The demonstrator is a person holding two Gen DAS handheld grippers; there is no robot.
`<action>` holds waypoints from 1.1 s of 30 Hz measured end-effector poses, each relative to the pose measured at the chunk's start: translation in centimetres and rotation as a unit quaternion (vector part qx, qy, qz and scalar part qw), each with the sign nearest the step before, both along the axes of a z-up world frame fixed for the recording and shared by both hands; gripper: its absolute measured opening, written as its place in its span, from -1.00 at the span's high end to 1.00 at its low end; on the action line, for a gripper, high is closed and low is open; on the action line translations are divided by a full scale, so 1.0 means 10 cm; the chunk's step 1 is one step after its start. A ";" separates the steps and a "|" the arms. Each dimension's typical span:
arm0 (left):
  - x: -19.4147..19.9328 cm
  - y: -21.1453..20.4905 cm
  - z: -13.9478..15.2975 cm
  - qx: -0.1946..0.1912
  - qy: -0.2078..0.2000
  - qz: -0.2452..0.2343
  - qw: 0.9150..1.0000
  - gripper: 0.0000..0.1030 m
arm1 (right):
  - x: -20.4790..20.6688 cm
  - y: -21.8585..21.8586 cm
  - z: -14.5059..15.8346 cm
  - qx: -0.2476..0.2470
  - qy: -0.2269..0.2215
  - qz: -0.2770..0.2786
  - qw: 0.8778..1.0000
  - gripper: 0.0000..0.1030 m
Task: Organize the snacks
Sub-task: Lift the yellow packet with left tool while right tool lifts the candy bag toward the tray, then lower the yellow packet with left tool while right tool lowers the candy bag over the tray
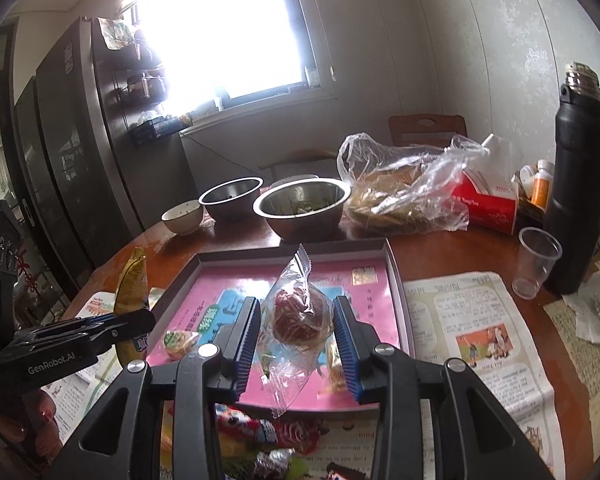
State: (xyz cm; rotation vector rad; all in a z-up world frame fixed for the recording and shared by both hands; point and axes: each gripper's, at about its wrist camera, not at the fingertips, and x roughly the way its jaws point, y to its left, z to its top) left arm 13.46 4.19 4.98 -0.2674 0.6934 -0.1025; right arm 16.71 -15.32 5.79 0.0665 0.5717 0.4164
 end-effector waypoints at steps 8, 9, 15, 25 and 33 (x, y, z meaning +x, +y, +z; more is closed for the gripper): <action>0.16 0.00 -0.06 -0.003 0.009 -0.004 1.000 0.72 | 0.11 0.11 -0.01 0.007 0.003 0.002 1.000 0.27; 0.17 0.00 -0.08 -0.004 0.010 -0.004 1.000 0.72 | 0.13 0.12 -0.03 0.008 0.006 0.001 1.000 0.27; 0.24 0.00 -0.18 -0.007 0.020 -0.007 1.000 0.72 | 0.18 0.15 -0.14 0.009 0.021 0.000 1.000 0.27; 0.34 -0.03 -0.32 -0.014 0.036 -0.016 0.999 0.72 | 0.26 0.14 -0.28 0.012 0.037 -0.007 0.999 0.27; 0.38 -0.04 -0.38 -0.013 0.042 -0.017 0.999 0.72 | 0.33 0.17 -0.38 0.007 0.050 -0.007 0.999 0.27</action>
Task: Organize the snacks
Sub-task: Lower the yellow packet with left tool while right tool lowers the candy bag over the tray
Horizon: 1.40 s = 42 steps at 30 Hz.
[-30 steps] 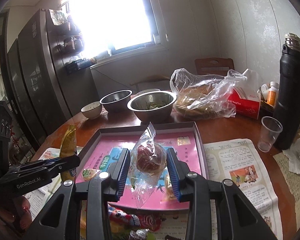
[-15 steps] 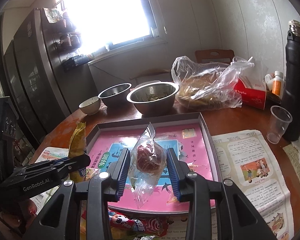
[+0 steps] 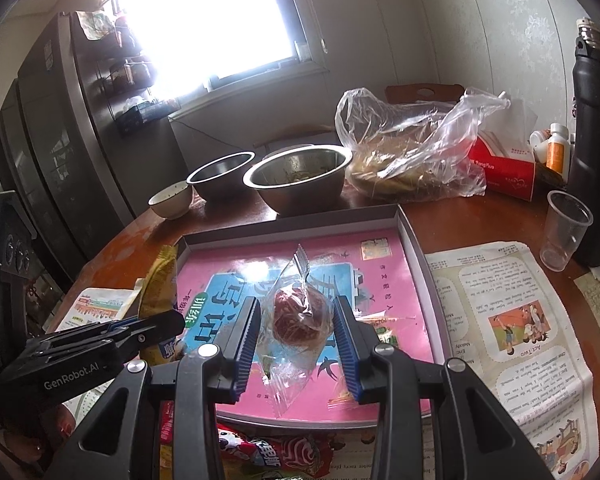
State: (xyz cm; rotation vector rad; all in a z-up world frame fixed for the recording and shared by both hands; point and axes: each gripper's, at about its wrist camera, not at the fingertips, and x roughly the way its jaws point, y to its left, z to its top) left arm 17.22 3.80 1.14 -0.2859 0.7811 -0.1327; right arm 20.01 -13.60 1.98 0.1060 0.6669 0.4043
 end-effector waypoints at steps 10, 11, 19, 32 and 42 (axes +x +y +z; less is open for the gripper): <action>0.08 0.00 -0.10 -0.001 0.011 0.001 1.000 0.72 | 0.10 0.03 -0.18 -0.010 0.025 -0.004 1.000 0.27; 0.09 0.01 -0.12 -0.002 0.013 0.002 1.000 0.72 | 0.10 0.03 -0.21 -0.011 0.028 -0.004 1.000 0.27; 0.13 0.00 -0.19 -0.006 0.018 0.001 1.000 0.72 | 0.11 0.03 -0.30 -0.013 0.038 -0.003 0.999 0.27; 0.16 -0.02 -0.29 -0.001 0.041 -0.001 0.999 0.71 | 0.04 0.19 -0.31 -0.022 0.031 0.031 0.999 0.27; 0.15 -0.05 -0.30 0.006 0.044 -0.004 0.999 0.70 | 0.06 0.08 -0.32 -0.020 0.036 0.010 0.999 0.27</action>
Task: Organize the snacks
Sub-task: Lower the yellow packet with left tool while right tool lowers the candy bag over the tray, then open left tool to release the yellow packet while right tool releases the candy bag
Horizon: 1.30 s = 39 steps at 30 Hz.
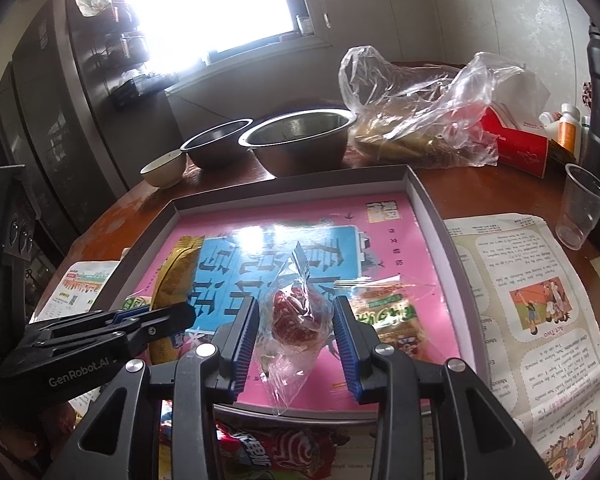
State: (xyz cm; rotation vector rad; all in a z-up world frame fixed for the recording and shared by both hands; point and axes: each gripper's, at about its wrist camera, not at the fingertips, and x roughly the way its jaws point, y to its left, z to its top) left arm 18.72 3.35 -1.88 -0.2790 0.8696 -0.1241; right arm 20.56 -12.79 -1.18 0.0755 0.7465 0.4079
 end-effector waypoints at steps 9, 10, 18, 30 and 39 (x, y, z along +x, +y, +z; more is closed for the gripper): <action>-0.01 0.00 0.00 -0.001 0.003 0.000 1.000 0.67 | 0.03 -0.08 0.00 0.004 0.006 -0.017 1.000 0.24; -0.01 0.00 0.00 -0.001 0.004 0.000 1.000 0.66 | 0.03 -0.09 0.00 0.004 0.006 -0.019 1.000 0.24; -0.02 -0.01 -0.01 0.000 0.007 -0.001 1.000 0.61 | 0.02 -0.13 0.02 0.003 0.005 -0.030 1.000 0.10; -0.06 0.00 0.02 0.000 0.007 0.006 1.000 0.58 | 0.02 -0.20 0.03 0.007 0.008 -0.042 0.999 0.00; -0.09 0.02 0.06 0.001 0.004 0.012 1.000 0.32 | 0.02 -0.29 0.06 0.012 0.003 -0.059 0.998 -0.13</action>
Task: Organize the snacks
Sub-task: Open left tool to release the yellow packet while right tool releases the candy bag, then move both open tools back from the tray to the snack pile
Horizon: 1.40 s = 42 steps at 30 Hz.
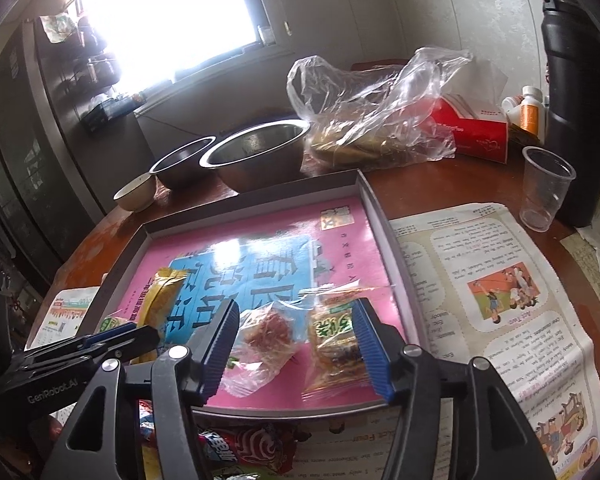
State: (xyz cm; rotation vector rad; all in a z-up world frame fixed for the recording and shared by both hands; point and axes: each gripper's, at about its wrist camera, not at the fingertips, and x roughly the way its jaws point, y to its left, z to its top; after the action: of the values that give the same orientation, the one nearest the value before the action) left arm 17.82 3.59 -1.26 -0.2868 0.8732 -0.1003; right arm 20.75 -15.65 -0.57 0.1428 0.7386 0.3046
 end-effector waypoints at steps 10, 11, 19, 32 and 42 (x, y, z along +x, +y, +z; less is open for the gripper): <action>-0.05 0.02 0.05 0.005 -0.005 0.006 1.000 0.02 | -0.02 -0.07 0.02 0.003 -0.002 -0.009 1.000 -0.14; -0.06 0.02 0.06 0.005 -0.006 0.007 1.000 -0.01 | -0.03 -0.08 0.02 0.004 -0.004 -0.009 1.000 -0.15; -0.10 0.02 0.12 0.012 -0.013 0.011 1.000 -0.22 | -0.07 -0.11 0.08 0.005 -0.013 -0.011 1.000 -0.20; -0.20 0.05 0.25 0.020 -0.029 0.024 0.999 -0.43 | -0.14 -0.13 0.16 0.007 -0.030 -0.012 0.999 -0.28; -0.34 0.07 0.40 0.024 -0.053 0.032 0.998 -0.45 | -0.25 -0.17 0.29 0.009 -0.048 -0.010 0.999 -0.29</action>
State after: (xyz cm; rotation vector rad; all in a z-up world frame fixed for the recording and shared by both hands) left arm 14.37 4.30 2.79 -0.2614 0.7593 -0.0353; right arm 18.26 -17.34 2.38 0.1513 0.6386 0.2971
